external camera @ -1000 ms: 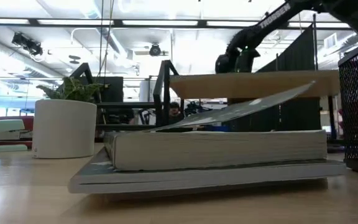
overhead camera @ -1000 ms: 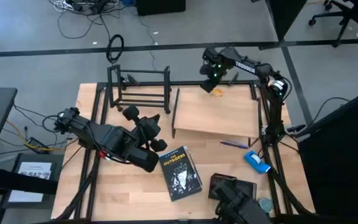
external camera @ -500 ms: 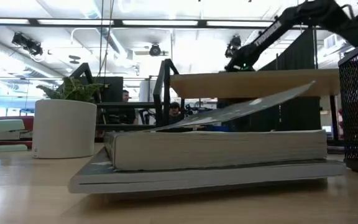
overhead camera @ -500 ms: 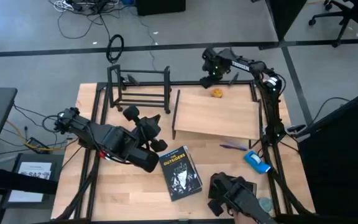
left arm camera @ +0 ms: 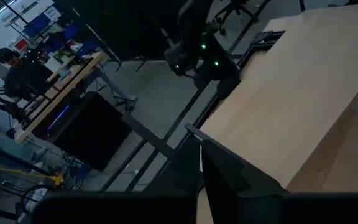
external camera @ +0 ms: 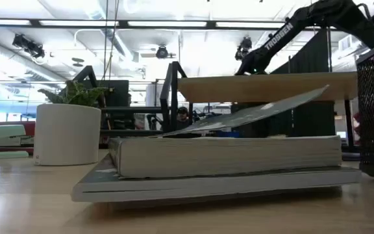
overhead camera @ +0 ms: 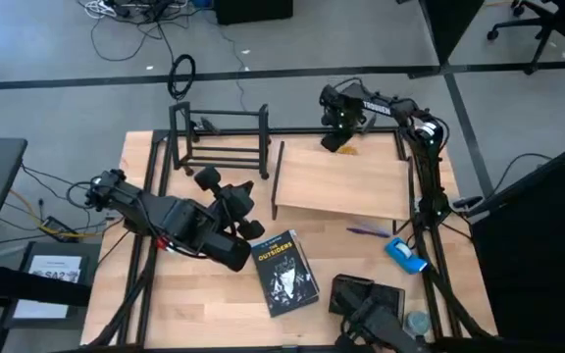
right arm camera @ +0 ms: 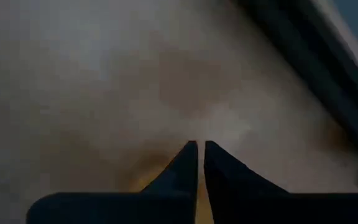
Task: Stock shelves
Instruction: Remove the yellow scented candle from under the shelf
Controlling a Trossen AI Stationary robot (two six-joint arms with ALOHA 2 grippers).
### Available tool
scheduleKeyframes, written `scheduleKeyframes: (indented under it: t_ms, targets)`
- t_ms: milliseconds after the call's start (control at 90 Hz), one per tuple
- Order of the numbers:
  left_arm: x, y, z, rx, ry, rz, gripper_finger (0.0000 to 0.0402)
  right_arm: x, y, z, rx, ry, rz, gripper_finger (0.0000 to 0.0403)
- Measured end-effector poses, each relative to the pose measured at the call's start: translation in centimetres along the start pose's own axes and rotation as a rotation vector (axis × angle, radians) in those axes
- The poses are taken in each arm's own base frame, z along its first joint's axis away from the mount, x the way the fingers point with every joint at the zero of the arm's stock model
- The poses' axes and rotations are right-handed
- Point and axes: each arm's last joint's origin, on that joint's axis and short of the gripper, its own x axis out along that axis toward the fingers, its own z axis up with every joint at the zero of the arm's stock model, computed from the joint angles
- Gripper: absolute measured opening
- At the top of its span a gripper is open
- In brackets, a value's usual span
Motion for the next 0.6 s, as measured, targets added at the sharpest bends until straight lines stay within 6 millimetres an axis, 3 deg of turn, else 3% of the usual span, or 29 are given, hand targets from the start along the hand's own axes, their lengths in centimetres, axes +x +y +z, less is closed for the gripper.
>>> scheduleKeyframes:
  t_ms: [244,600]
  targets:
    - [0.0,0.0,0.0,-0.002,0.006,-0.009,0.0,-1.1,0.4,-0.6,-0.097,0.07,0.104,0.0]
    - [0.0,-0.1,0.0,0.001,0.013,-0.016,0.0,-0.8,-1.9,-0.5,0.051,0.045,-0.099,0.0]
